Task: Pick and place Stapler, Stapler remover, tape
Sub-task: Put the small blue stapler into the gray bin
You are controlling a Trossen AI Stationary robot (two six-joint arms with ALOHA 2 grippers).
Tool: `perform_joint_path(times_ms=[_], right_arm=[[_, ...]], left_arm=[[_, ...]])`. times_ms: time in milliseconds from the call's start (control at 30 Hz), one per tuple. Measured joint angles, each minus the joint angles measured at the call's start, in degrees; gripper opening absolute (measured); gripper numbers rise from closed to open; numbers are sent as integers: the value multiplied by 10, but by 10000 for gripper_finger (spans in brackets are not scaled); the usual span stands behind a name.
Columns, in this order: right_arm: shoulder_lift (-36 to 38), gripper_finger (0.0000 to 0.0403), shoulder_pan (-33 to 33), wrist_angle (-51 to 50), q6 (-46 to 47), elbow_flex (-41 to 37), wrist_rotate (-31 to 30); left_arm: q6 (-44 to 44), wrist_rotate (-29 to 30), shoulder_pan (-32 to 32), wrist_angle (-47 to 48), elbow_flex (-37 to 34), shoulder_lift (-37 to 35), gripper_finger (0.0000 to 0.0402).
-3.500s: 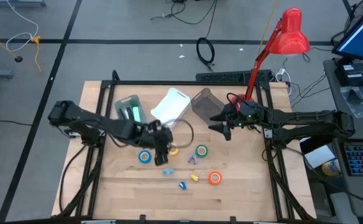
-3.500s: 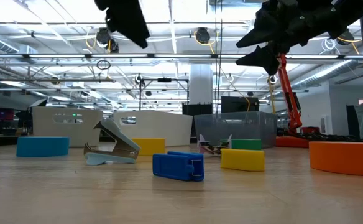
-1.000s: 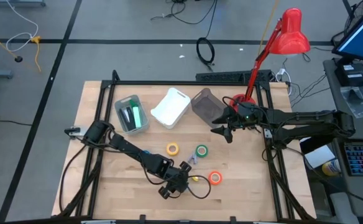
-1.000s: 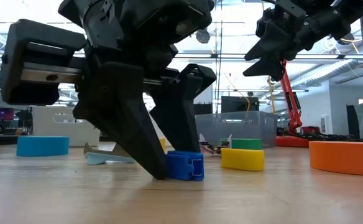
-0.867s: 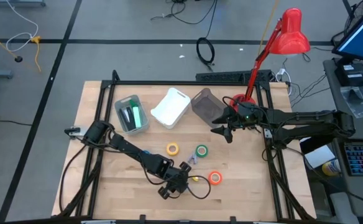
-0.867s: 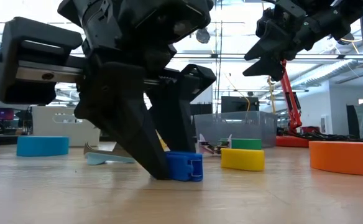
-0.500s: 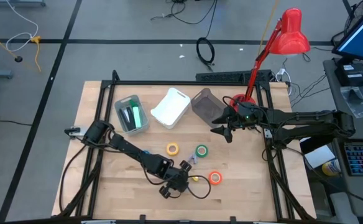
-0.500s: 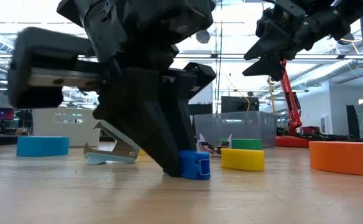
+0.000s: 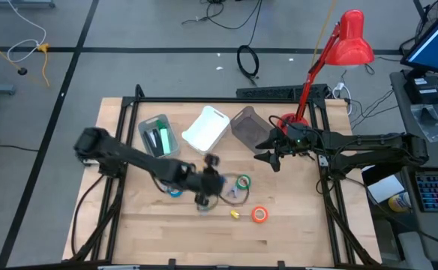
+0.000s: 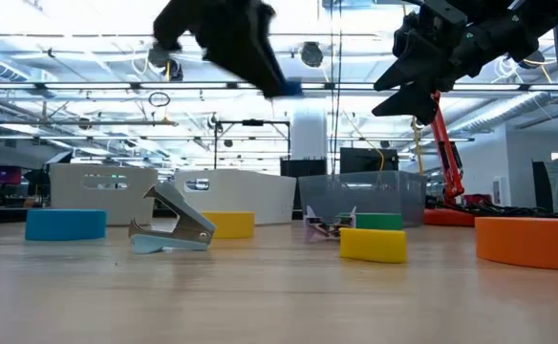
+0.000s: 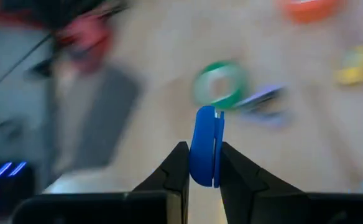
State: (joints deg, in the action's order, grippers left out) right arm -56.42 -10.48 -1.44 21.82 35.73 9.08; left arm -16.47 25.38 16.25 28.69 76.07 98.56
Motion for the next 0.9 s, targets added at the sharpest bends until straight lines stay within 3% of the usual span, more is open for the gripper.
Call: perform_joint_path(times_ms=[167,300,433,567,900], right_arm=[[0,235,0,-1,0,0,0],[0,235,0,-1,0,0,0],[0,235,0,0,-2,0,0],[0,235,-1,-1,-4,0,0],[0,235,-1,-1,-5,0,0]], left_arm=[[106,135,-42,125,0,-86,74],[233,187,-91,252,0,-142,64],[344,192,-155,349,0,-172,57],[399,177,-224,418,0,-172,68],[385,94,-373,481,-33,-165,56]])
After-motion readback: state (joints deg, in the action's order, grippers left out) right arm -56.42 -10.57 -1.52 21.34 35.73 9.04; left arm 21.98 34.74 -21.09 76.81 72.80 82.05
